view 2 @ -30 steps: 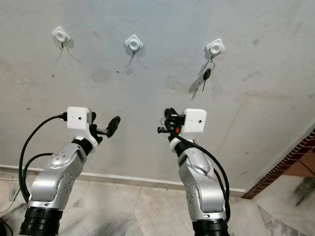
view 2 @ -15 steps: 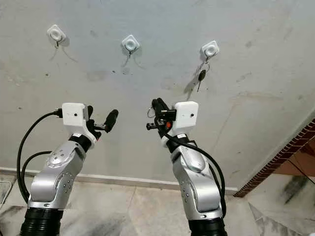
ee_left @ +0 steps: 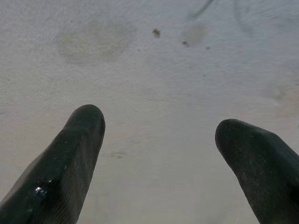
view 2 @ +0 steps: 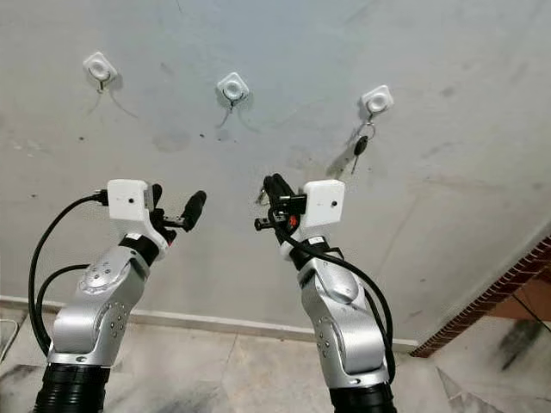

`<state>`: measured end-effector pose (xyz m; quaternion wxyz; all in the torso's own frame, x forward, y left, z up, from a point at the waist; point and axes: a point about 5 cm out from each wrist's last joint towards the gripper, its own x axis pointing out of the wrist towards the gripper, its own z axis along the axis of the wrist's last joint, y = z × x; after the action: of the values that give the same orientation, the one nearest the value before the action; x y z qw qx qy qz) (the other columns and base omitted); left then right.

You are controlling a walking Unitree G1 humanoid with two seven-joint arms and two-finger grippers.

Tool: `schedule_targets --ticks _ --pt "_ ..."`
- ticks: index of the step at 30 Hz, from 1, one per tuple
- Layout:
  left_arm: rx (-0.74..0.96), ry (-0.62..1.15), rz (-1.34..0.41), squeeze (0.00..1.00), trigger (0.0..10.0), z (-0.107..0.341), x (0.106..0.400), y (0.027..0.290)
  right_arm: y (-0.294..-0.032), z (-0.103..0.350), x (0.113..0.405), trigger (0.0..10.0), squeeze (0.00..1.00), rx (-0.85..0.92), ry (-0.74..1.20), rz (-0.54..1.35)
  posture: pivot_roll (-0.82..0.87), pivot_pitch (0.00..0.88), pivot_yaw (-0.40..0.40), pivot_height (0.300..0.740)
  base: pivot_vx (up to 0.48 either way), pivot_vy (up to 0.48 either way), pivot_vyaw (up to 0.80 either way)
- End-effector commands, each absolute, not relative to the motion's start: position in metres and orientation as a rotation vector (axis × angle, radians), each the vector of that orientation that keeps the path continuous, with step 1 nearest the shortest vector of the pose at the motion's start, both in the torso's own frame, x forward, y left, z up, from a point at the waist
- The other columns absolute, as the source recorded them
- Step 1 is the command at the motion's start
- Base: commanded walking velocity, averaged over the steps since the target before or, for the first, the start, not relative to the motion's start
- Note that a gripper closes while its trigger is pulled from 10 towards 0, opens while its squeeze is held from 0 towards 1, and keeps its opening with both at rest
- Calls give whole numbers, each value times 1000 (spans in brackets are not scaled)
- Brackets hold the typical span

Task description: Hang keys on a hook

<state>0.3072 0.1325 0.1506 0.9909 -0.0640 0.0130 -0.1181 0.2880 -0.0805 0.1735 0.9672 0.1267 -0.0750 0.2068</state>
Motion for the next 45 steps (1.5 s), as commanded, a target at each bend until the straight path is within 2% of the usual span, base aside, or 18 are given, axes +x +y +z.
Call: schedule_targets --ticks 1,11,29,45 --pt "-122 22 -245 0 10000 152 306 131 -80 179 287 10000 0 251 -179 426 194 0 -83 740 251 0 0" --pt "-139 34 -238 0 10000 151 306 132 -81 177 288 10000 0 249 -174 422 196 0 -84 740 50 223 0" --pt "-143 77 -207 0 10000 145 304 135 -82 176 289 10000 0 251 -174 406 200 0 -80 740 0 0 0" --pt "-139 86 -219 0 10000 146 304 134 -83 177 291 10000 0 255 -176 391 203 0 -73 740 0 421 0"
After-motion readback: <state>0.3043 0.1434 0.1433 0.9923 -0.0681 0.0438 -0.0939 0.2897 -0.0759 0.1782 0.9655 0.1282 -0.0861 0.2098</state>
